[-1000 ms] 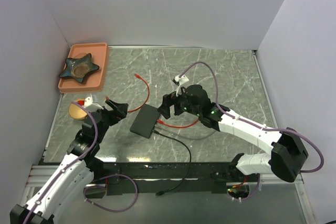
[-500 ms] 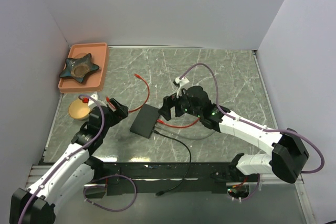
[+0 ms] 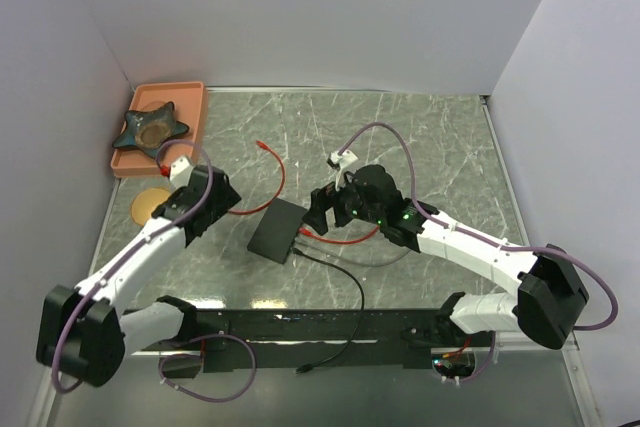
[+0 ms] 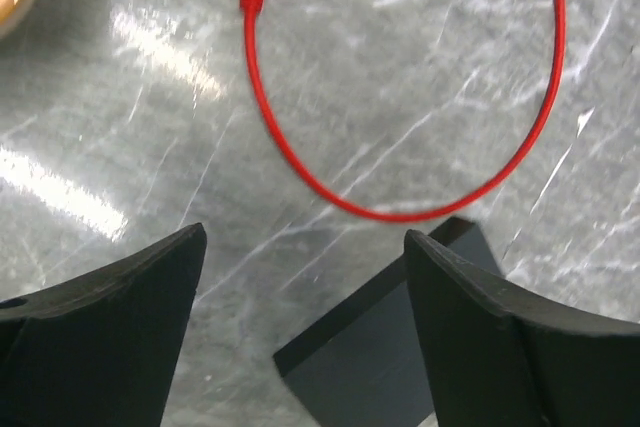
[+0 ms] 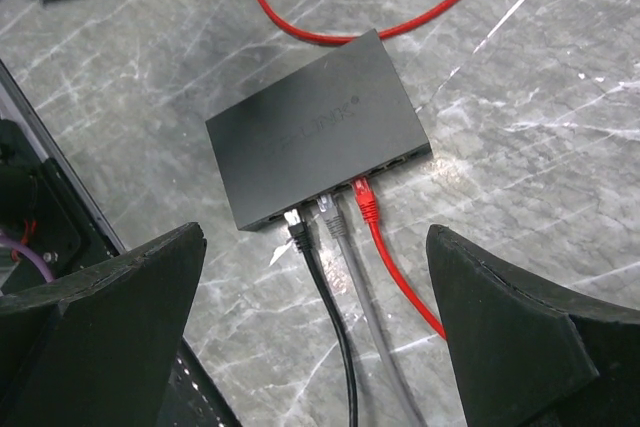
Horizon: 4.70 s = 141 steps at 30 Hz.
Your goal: Insert the plug into the switch port
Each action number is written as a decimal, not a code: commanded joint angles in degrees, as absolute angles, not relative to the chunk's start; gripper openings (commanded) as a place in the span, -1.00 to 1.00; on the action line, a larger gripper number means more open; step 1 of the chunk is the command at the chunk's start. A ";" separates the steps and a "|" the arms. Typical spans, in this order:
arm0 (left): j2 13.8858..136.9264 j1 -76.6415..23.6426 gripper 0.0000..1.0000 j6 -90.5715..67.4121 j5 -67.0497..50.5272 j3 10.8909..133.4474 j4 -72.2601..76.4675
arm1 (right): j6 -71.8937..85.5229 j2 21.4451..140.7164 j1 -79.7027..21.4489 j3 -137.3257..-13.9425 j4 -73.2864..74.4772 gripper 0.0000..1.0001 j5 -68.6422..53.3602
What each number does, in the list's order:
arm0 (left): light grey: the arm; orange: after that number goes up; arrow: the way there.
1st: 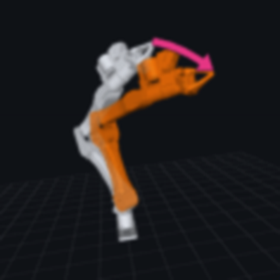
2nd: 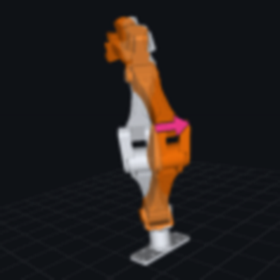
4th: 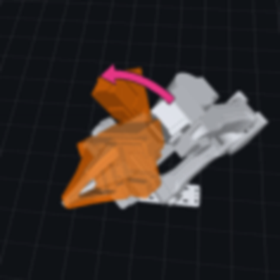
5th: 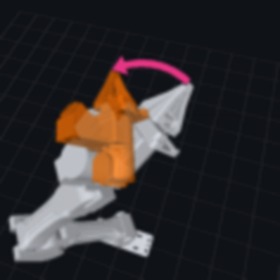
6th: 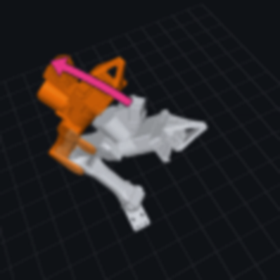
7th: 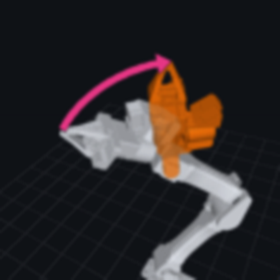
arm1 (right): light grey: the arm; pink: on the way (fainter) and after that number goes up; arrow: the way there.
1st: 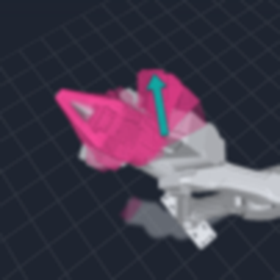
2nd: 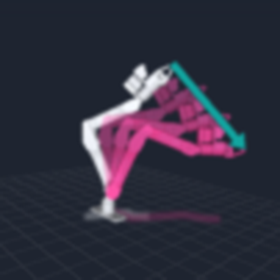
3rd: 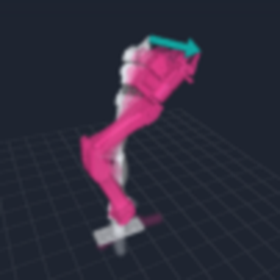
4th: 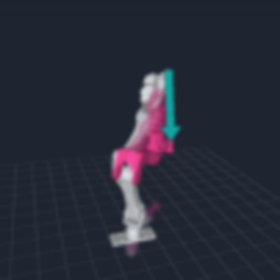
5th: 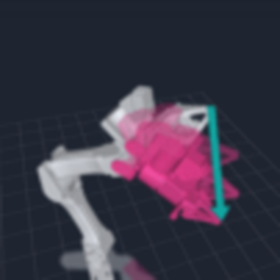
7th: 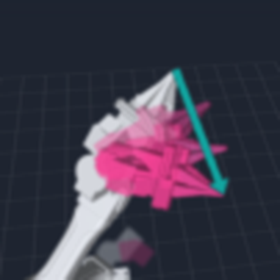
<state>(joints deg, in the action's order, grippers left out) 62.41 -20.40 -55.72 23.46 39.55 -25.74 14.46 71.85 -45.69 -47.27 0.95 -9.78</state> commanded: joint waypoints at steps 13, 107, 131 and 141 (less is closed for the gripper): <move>82.52 -13.98 0.46 -49.75 19.86 51.15 -23.12 | 12.75 68.90 -45.09 -46.58 2.19 0.99 -9.49; 55.02 -54.49 -0.98 -34.80 16.43 36.91 19.96 | 39.29 66.72 -36.30 -37.53 -34.99 -0.39 -23.03; 56.86 -55.02 -0.98 -34.63 13.45 38.67 20.48 | 41.92 71.89 -36.39 -39.03 -42.88 -0.54 -27.51; 54.94 -55.11 0.09 -34.02 15.81 38.06 18.46 | 34.29 68.92 -36.04 -40.78 -36.31 -1.00 -27.78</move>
